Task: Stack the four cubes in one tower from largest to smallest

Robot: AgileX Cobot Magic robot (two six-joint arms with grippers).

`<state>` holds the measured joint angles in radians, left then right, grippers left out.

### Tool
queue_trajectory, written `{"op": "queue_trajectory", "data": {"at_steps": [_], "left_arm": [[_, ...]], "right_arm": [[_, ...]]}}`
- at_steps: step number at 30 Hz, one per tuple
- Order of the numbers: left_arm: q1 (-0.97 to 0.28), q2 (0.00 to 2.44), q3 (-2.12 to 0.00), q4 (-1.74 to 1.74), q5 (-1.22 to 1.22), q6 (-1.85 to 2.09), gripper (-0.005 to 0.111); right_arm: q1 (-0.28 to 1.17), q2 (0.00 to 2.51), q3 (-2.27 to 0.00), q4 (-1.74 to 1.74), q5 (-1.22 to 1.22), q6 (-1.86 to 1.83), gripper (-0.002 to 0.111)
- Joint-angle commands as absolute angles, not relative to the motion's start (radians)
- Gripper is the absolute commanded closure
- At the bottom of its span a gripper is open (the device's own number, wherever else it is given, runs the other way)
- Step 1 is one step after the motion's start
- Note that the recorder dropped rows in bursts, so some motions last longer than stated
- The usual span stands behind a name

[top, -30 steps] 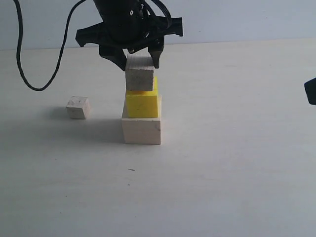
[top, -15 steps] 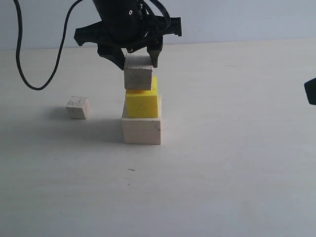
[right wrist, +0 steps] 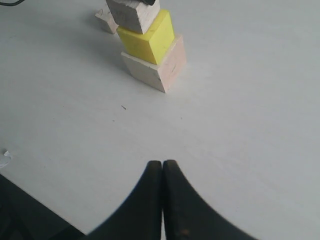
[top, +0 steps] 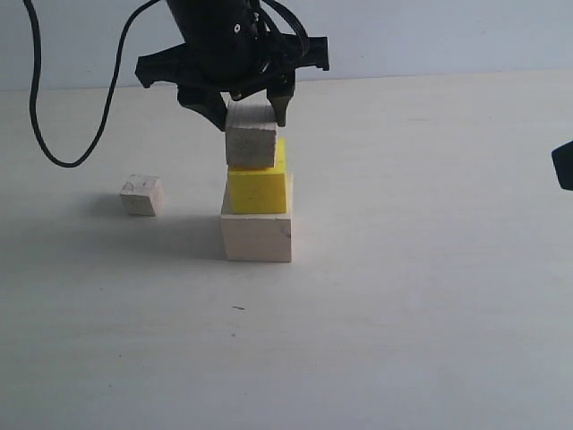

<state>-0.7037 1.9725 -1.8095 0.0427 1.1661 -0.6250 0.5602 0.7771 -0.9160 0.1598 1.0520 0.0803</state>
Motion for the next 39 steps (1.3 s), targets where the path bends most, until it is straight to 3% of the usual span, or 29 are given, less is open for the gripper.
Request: {"op": "queue_trajectory", "data": {"at_steps": [1,39], "left_arm": [[-0.708,1.969,-1.806,0.031,1.148,-0.634,0.107],[-0.708,1.973,-1.802,0.034,1.161,-0.636,0.107]], "right_arm": [[0.565,0.771,-0.914,0.155,1.043,0.079,0.108],[0.565,0.771,-0.914,0.155,1.048,0.079,0.108]]}}
